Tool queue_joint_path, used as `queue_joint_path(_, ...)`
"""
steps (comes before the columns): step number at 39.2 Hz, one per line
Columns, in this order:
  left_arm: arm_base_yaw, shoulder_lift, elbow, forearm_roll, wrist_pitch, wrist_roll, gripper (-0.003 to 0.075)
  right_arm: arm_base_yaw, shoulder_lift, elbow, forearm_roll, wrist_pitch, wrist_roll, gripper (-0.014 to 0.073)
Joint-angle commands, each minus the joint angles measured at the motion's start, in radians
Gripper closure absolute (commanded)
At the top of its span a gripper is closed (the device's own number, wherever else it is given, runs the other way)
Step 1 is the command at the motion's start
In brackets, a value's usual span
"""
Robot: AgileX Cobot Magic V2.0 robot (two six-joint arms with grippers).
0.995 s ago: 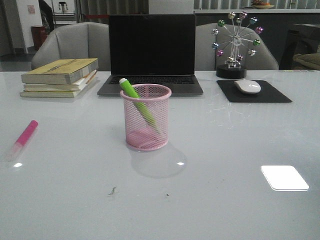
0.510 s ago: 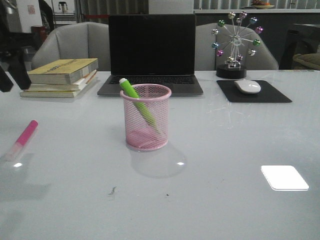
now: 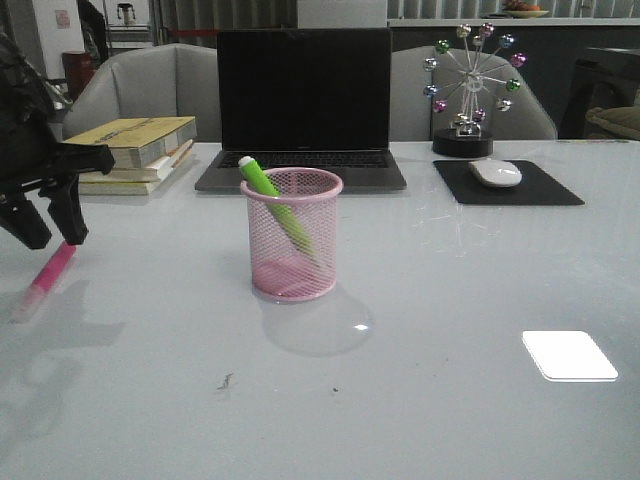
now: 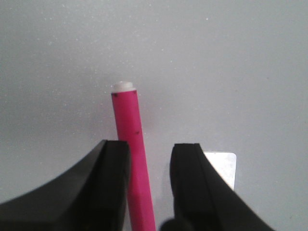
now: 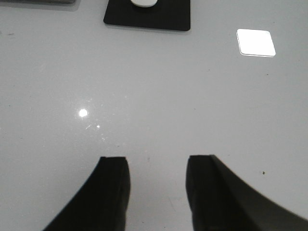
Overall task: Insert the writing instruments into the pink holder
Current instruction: 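Lower the left gripper over the pink marker and close on it, then lift the pink marker upright and carry it toward the holder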
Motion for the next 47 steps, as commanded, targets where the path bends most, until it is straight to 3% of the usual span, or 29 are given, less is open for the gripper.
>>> queue_joint_path(1,-0.005,-0.035,-0.031,-0.011,-0.035,-0.005,0.0395,-0.006,-0.014,-0.028,-0.007,-0.068,-0.011,0.019)
queue_joint_path(21,-0.005,-0.004,-0.031,0.055,-0.068,-0.005,0.0395,-0.006,-0.014,-0.028,-0.007,-0.068,-0.011,0.019)
queue_joint_path(37,-0.005,0.061,-0.031,0.055,-0.02,-0.005,0.0404,-0.006,-0.014,-0.028,-0.007,-0.068,-0.011,0.019)
queue_joint_path(42,-0.005,0.068,-0.031,0.06,0.023,-0.005,0.0477,-0.006,-0.014,-0.028,-0.007,-0.068,-0.011,0.019)
queue_joint_path(47,-0.005,0.07,-0.031,0.076,0.068,-0.005,0.0622,-0.006,-0.014,-0.028,-0.007,-0.068,-0.011,0.019)
